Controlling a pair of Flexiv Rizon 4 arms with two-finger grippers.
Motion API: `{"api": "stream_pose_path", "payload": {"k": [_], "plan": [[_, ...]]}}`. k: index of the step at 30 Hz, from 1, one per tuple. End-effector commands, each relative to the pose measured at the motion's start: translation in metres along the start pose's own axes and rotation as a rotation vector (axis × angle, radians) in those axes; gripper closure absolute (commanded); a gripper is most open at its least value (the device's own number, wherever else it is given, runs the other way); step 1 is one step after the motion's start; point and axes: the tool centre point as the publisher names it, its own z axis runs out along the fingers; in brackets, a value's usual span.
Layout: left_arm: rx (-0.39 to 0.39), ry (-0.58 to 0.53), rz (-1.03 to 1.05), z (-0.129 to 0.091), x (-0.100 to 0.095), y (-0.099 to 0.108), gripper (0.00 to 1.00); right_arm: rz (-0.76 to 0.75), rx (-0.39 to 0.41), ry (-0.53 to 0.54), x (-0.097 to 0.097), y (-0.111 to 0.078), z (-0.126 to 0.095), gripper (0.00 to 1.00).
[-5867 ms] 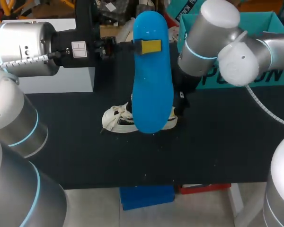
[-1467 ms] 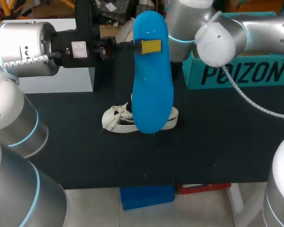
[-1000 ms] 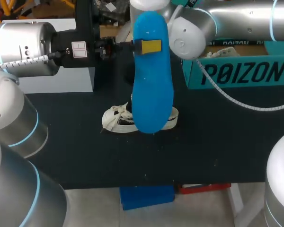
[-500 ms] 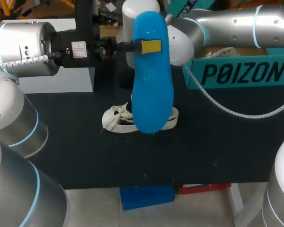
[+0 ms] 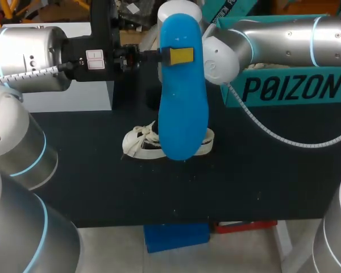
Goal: Take the shoe out of the shoebox, open the shoe tongue, remove and reinsert the insole, then place the shoe into the shoebox
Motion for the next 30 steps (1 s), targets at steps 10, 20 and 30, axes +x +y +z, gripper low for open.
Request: {"api": "stream_pose_path", "payload": {"k": [10, 20, 30], "plan": [[-0.002, -0.004, -0.001, 0.0, 0.001, 0.0, 1.0, 0.0, 0.001, 0.001, 0.0, 0.0, 0.0, 1.0], [-0.002, -0.004, -0.001, 0.0, 0.001, 0.0, 1.0, 0.083, -0.041, -0.009, 0.005, -0.016, -0.012, 1.0], [-0.002, -0.004, -0.001, 0.0, 0.001, 0.0, 1.0, 0.52, 0.02, 0.039, 0.018, -0.041, -0.063, 1.0]]}}
